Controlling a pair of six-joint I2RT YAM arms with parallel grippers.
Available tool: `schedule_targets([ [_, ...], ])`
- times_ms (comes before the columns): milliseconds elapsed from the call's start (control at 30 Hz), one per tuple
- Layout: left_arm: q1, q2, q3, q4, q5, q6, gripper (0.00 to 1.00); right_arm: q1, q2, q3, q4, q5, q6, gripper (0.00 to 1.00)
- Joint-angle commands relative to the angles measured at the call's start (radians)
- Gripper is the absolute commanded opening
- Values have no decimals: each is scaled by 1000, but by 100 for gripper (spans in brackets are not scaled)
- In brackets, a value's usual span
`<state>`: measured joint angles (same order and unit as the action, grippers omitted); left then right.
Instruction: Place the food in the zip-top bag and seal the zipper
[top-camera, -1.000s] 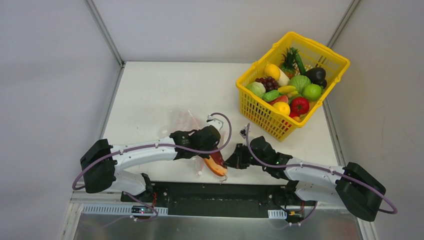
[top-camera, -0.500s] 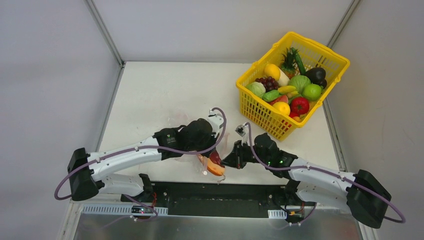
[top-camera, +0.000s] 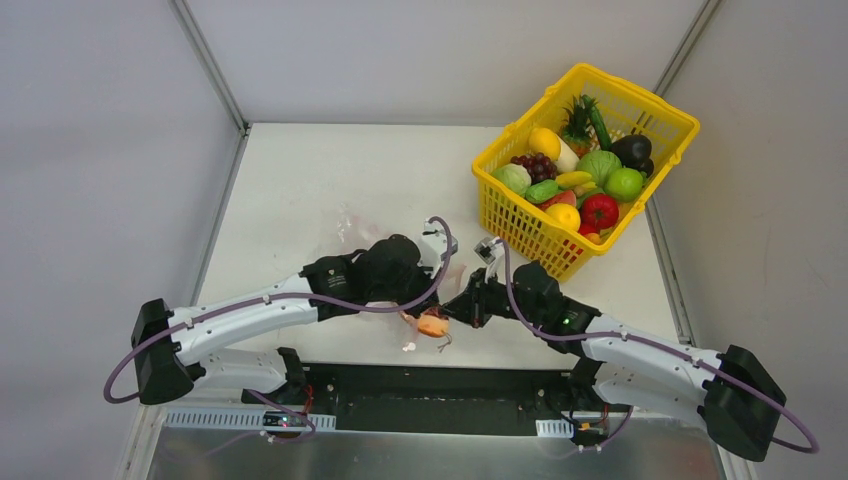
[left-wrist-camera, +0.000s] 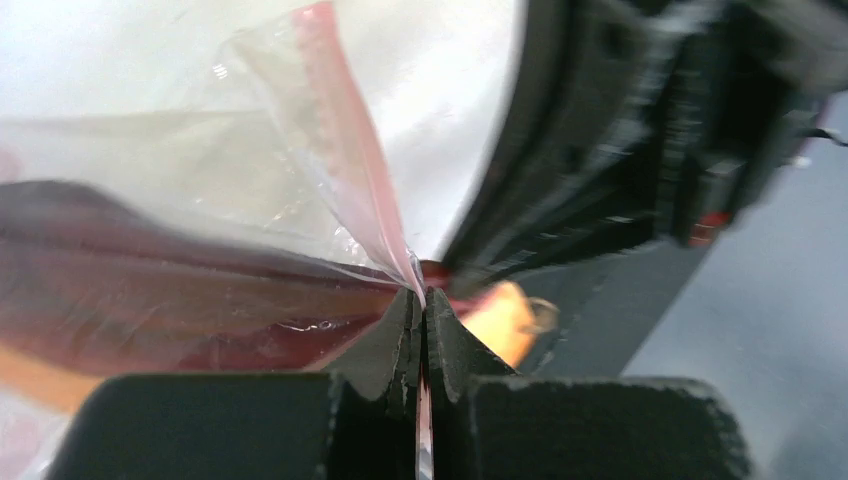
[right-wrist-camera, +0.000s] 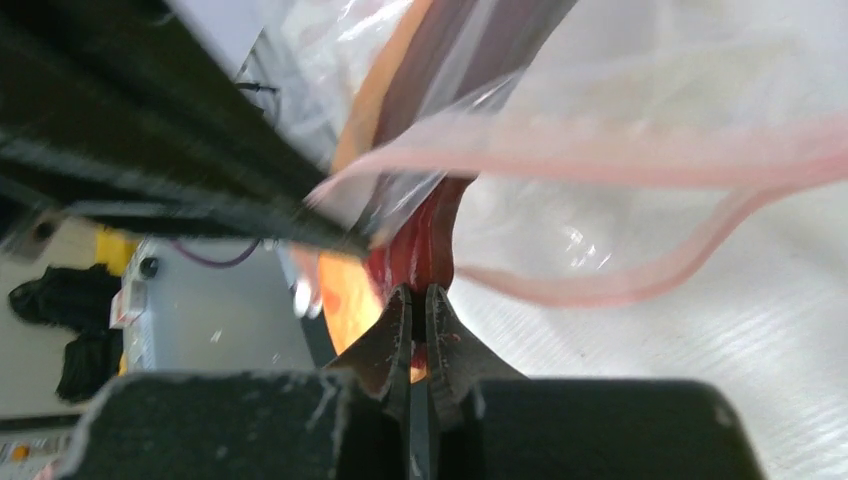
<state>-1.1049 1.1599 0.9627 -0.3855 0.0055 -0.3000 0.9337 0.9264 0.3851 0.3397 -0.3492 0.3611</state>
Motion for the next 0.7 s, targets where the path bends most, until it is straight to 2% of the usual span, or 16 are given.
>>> schedule_targets([
  [0,-1,-37,-12,241,217,-55,0,4,-16,22,115,241,0,0],
  [100,-1,-53,-36,313,208,-99,0,4,-6,4,119,331,40,0],
  [267,-1,-32,-69,247,12,-129,0,3,31,56,15,283,91,1],
  [333,-1,-36,-108,261,-51,-156,0,3,38,53,-43,332,120,4],
  [433,-1,-58,-176,335,-73,-195,0,3,33,39,-90,337,149,6],
  [500,-2,-75,-210,379,-81,-210,0,3,27,44,-91,274,153,13],
  [567,-1,-83,-223,425,-93,-208,0,3,25,52,-90,237,171,30],
  [667,-2,-84,-217,429,-120,-202,0,4,34,64,-106,232,195,48],
])
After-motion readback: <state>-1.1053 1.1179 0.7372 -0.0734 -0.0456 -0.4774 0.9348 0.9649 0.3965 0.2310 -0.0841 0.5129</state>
